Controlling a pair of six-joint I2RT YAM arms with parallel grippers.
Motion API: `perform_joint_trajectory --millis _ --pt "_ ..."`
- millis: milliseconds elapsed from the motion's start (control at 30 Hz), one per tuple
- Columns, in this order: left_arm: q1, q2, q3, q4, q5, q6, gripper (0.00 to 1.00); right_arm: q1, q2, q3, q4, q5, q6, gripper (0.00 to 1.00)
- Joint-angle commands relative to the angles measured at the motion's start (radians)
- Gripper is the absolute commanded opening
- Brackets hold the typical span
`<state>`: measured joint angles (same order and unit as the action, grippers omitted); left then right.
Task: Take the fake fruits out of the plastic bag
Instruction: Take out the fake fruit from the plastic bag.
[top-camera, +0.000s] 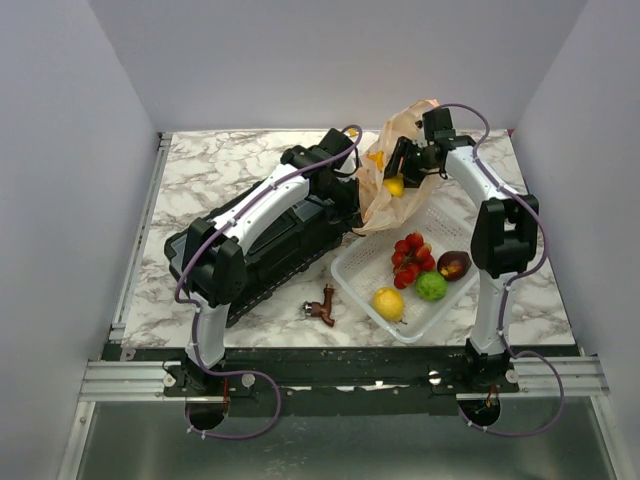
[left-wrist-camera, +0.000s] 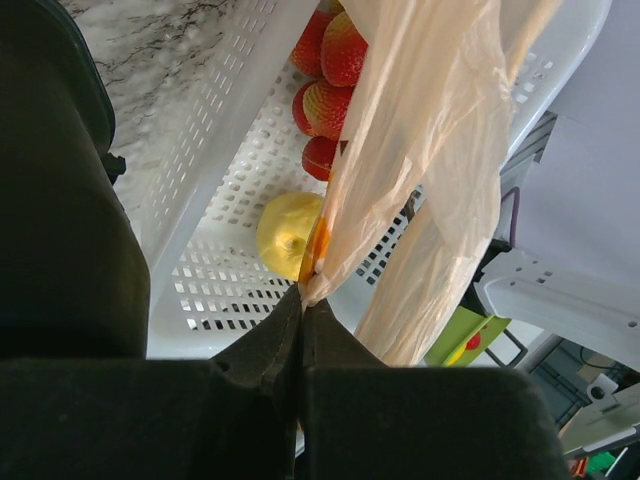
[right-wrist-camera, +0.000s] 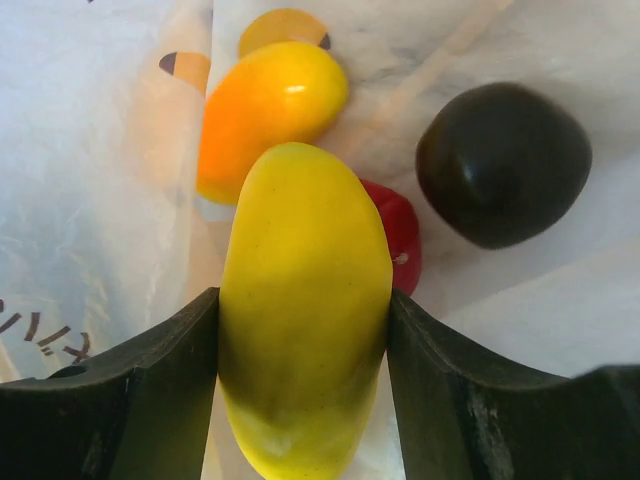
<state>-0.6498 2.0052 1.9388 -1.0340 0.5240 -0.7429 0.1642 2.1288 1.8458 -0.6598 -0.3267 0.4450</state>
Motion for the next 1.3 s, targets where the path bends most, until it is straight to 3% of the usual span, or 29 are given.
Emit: perform_joint_trajectory --millis 0,200,400,667,1067,1267 --pt "0.002 -0.013 0.023 -0.006 0.022 -0.032 0.00 0.010 -0.075 -0.004 0.002 -0.130 -0.010 0.49" --pt "0.004 -0.011 0.028 -0.018 0.023 -0.037 0.00 0.017 -0.133 0.073 -0.008 -0.127 0.013 0.48" --pt "0.005 -0.013 0.009 -0.017 0.022 -0.050 0.00 0.017 -0.130 0.239 -0.129 -0.094 -0.003 0.47" --pt "0.006 -0.040 -0.036 -0.018 -0.009 -0.047 0.00 0.017 -0.311 0.197 -0.198 0.044 -0.039 0.46" --pt "-0.002 -0.057 -0.039 -0.087 -0.050 0.016 0.00 0.017 -0.874 -0.441 -0.223 0.085 -0.038 0.45" --pt "-0.001 -0.034 0.014 -0.126 -0.045 0.019 0.00 0.017 -1.033 -0.598 -0.352 0.060 -0.034 0.46"
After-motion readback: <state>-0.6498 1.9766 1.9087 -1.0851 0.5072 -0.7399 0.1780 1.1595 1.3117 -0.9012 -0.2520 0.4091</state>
